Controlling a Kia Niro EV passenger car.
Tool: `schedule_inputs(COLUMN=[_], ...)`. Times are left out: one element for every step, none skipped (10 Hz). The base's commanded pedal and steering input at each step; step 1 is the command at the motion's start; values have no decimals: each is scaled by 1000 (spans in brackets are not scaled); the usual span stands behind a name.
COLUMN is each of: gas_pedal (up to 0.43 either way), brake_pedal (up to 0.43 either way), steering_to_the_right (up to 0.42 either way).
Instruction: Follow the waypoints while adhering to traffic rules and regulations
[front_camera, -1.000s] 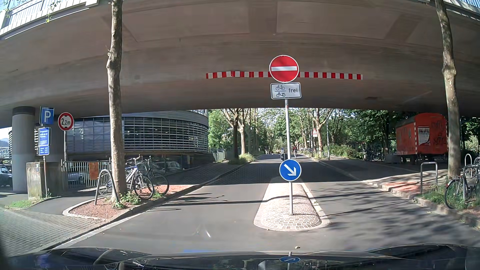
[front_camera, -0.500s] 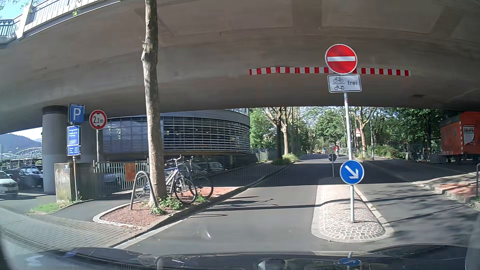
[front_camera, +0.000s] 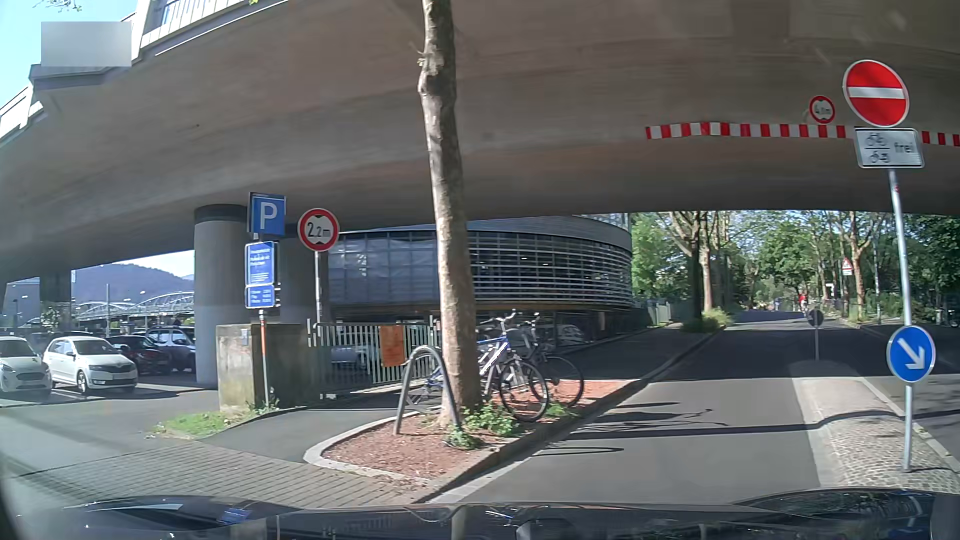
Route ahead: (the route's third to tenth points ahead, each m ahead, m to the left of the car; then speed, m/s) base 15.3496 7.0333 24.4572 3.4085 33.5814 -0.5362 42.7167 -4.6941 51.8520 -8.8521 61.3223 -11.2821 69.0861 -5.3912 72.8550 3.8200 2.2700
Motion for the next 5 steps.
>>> schedule_inputs(gas_pedal=[130, 130, 118, 110, 79], brake_pedal=[0, 0, 0, 0, 0], steering_to_the_right=[-853, -852, -852, -851, -850])
